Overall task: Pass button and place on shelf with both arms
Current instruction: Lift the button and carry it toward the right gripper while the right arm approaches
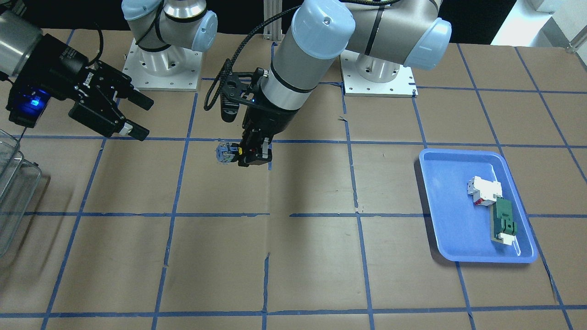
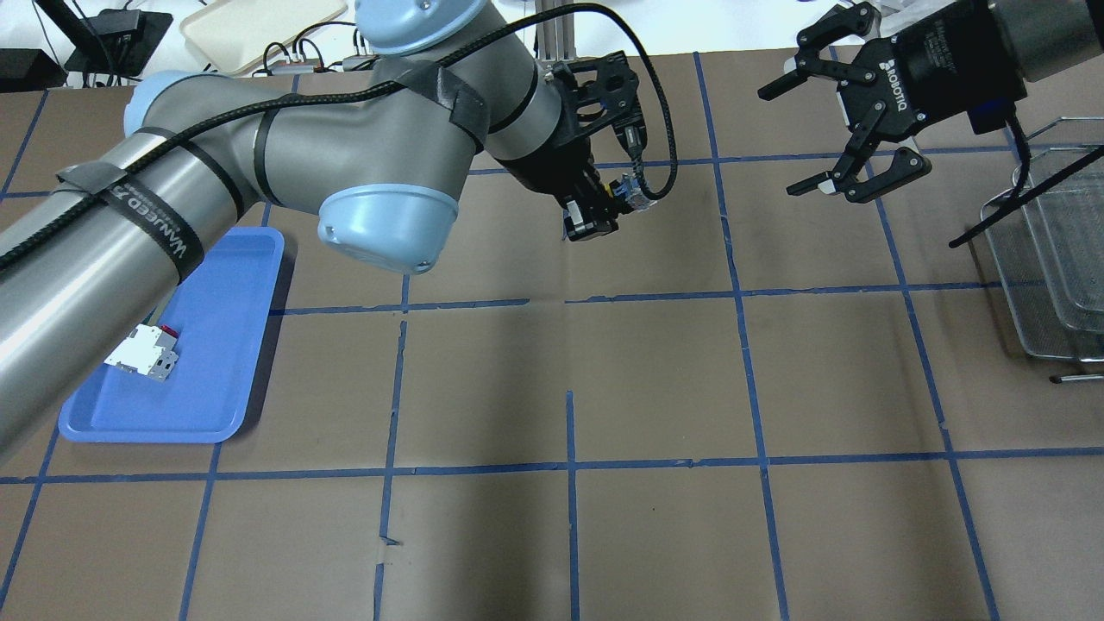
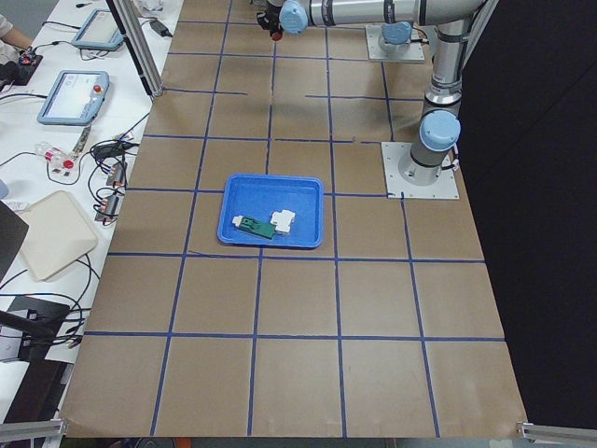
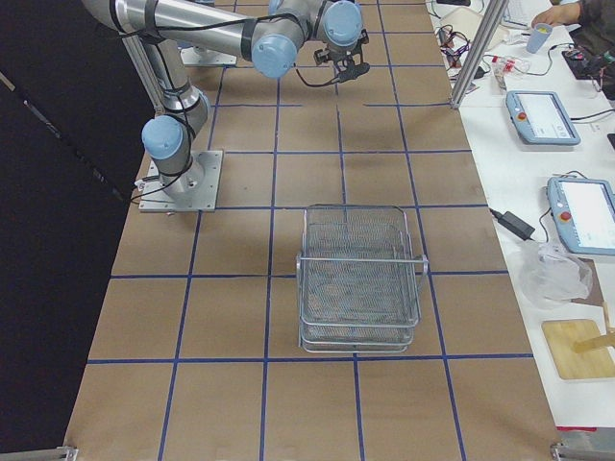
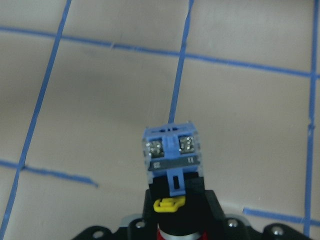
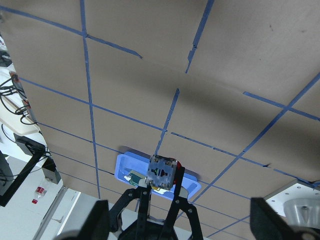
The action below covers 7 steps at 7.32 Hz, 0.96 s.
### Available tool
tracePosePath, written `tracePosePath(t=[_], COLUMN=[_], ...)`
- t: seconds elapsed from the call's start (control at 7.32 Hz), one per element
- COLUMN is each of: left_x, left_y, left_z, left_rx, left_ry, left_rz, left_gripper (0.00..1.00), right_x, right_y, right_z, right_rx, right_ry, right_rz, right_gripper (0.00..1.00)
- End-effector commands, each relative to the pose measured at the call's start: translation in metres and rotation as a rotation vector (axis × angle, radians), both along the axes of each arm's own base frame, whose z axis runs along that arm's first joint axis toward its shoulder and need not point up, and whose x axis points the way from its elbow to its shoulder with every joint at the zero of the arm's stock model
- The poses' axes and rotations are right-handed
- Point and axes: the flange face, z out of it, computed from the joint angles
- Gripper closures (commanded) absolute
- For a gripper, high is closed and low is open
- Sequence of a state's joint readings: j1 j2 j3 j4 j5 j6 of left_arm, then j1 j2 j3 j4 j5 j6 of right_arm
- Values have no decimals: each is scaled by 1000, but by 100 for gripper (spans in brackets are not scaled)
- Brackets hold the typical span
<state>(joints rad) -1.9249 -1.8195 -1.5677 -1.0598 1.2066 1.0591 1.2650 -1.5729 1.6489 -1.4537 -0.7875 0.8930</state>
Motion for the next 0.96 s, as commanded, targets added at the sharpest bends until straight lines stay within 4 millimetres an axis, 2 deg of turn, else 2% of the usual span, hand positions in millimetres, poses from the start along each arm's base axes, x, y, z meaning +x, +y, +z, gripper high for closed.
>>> tracePosePath(t=[0.0,0.41,0.82], left_x=[-40,-54,-66], left_y=[17,7,8], left_z=[26,38,37], left_rx=[-76,-137,-138], left_ry=[44,76,99], left_rz=[-71,-90,-109], left_gripper=[100,100,100], right_x=[-9,-2,-2], right_y=[-6,-8,-10], right_z=[-11,-8,-11], right_rx=[57,100,105], right_ry=[-40,-125,-131], right_rz=[-43,-110,-110], right_gripper=[0,0,0])
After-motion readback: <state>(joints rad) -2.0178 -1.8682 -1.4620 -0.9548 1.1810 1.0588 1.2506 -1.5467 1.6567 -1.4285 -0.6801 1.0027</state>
